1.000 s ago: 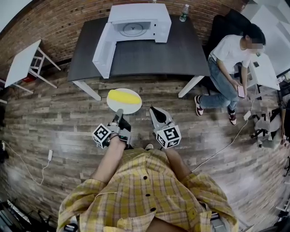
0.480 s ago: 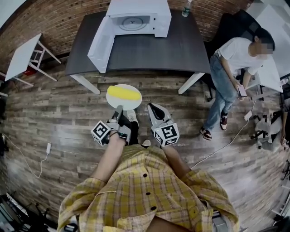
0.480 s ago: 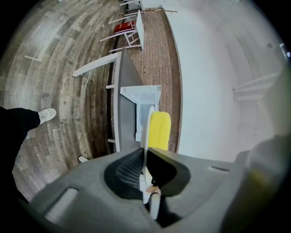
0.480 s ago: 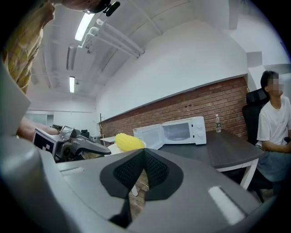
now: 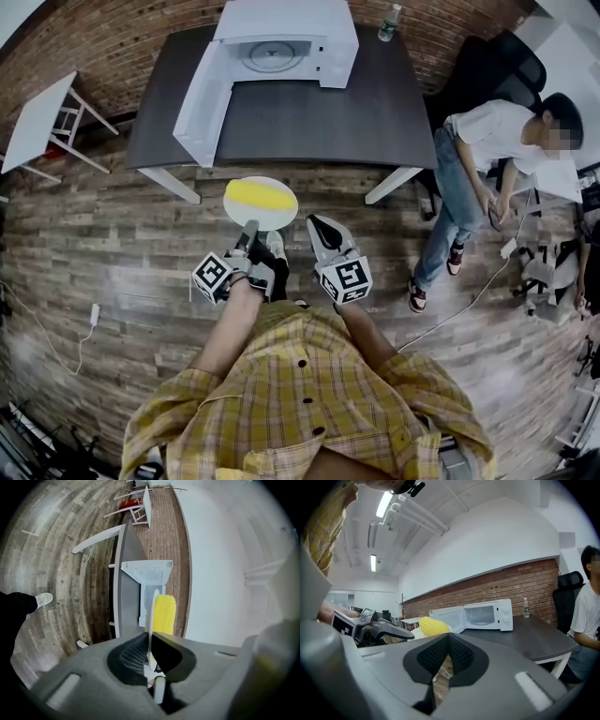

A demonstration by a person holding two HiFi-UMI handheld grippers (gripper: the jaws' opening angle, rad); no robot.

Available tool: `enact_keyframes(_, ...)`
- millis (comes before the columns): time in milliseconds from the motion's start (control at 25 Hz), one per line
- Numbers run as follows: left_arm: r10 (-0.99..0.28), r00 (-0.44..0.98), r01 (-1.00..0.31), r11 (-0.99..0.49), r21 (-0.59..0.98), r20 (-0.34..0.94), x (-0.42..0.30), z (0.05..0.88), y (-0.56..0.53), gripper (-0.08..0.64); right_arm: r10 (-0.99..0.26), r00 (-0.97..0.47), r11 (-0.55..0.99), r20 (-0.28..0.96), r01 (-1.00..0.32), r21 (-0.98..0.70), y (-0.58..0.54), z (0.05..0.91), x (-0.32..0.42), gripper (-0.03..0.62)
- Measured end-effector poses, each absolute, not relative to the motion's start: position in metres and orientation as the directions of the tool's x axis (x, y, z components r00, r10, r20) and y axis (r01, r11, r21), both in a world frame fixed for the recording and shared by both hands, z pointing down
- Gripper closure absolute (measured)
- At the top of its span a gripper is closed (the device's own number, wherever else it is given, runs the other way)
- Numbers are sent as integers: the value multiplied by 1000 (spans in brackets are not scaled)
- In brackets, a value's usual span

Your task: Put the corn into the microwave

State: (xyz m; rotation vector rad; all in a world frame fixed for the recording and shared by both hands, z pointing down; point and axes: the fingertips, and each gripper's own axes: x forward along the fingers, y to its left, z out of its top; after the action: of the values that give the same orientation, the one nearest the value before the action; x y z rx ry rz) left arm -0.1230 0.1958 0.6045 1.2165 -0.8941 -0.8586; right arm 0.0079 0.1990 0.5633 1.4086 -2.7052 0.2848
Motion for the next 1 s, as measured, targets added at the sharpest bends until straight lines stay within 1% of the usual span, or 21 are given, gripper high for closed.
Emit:
enact_keyframes(120, -899, 413, 35, 173, 984, 143, -126, 614, 184, 538, -806, -573, 559, 148, -819, -130, 185, 563, 9, 589)
enact_keyframes(280, -901, 416, 32, 150, 988, 124, -124, 604, 151, 538, -811, -572, 553, 122, -818, -155, 156, 557, 10, 592)
enact_keyframes(440, -895, 433, 41, 136, 990, 106, -121, 591, 104, 538, -817, -564, 543, 121, -823, -167, 111, 551, 8, 597)
enact_keyframes(640, -886, 443, -5, 153, 988, 140, -129, 593, 58, 538, -824, -552, 534, 127, -832, -152, 63, 542, 7, 597)
enact_keyframes(760, -883, 442, 18, 181, 983, 155, -130, 593, 35, 538, -829, -541, 520, 138, -839, -161, 39, 543, 9, 597)
enact_keyframes(1000, -874, 466, 18, 168, 986, 140, -131, 588, -16, 538, -837, -529, 506, 139, -846, -167, -7, 540, 4, 597)
